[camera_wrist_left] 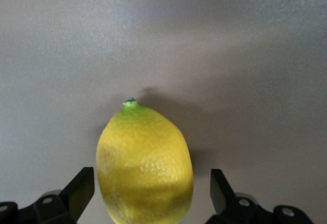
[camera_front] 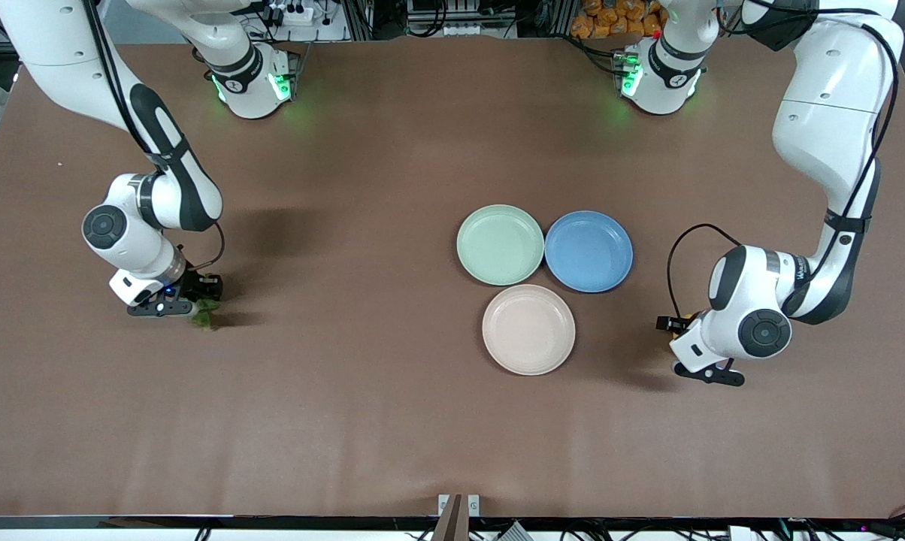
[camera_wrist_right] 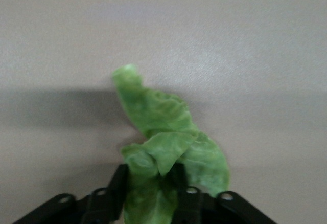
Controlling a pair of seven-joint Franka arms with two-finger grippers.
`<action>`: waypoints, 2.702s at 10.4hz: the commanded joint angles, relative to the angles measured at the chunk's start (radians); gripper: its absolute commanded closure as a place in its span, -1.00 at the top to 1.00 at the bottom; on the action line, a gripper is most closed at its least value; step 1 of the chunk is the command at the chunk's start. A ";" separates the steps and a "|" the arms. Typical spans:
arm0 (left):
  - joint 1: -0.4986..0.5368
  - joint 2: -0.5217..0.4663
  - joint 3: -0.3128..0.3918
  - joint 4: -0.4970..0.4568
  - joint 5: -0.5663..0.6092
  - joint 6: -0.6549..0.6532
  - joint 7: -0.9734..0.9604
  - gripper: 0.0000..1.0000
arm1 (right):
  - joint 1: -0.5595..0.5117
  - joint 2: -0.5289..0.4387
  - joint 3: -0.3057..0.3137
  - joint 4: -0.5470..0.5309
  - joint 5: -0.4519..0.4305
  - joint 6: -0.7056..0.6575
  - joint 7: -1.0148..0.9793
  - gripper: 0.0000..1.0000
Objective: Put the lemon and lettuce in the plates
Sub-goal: 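Close the right gripper on the lettuce while the left gripper grips the lemon, then move the lettuce to the green plate while the left gripper moves the lemon, then release the lettuce on the green plate while the left gripper drops the lemon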
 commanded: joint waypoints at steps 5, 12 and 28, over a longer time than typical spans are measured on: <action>0.003 0.002 -0.005 0.067 0.001 0.017 0.007 -1.00 | 0.051 -0.103 0.011 0.286 0.140 -0.613 0.096 -1.00; -0.049 -0.012 -0.040 0.139 -0.222 0.095 -0.198 -1.00 | 0.538 -0.099 0.063 0.419 0.397 -0.566 0.826 -1.00; -0.471 0.014 0.064 0.121 -0.170 0.121 -0.751 1.00 | 0.503 -0.215 0.204 0.606 0.305 -0.722 1.060 1.00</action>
